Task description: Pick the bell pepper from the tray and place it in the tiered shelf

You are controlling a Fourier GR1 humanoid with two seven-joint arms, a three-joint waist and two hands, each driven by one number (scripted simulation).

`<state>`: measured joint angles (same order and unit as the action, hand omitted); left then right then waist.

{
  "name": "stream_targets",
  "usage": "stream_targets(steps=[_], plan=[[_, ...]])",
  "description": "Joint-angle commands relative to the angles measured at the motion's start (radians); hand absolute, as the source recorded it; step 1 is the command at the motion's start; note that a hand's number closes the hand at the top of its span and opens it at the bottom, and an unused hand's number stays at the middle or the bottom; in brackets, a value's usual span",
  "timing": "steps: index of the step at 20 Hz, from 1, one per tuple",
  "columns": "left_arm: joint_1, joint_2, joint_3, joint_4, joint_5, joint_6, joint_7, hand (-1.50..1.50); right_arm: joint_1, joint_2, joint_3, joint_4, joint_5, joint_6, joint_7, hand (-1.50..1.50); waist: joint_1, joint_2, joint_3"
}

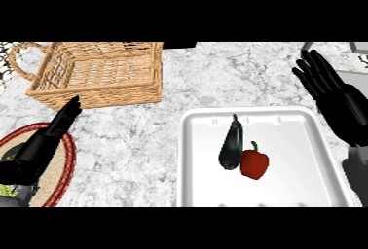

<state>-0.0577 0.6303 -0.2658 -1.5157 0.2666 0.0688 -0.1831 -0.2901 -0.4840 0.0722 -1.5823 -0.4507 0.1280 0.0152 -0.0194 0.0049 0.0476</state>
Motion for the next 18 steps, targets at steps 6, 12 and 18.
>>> stream_targets(steps=[6, 12, 18], plan=[[-0.021, -0.117, 0.024, 0.036, -0.007, 0.156, 0.073, 0.00, 0.199, 0.007, -0.171, 0.023, 0.191, -0.486, 0.122, -1.50, -0.091, -0.016, -0.053], [0.014, -0.129, 0.027, 0.035, 0.016, 0.155, 0.077, 0.00, 0.376, 0.016, -0.262, 0.143, 0.359, -0.760, 0.064, 1.50, -0.118, -0.002, -0.058], [-0.037, -0.201, -0.030, 0.032, -0.031, 0.211, 0.120, 0.00, 0.524, 0.358, -0.219, -0.093, 0.463, -1.121, -0.148, -1.50, -0.061, -0.016, -0.049]])
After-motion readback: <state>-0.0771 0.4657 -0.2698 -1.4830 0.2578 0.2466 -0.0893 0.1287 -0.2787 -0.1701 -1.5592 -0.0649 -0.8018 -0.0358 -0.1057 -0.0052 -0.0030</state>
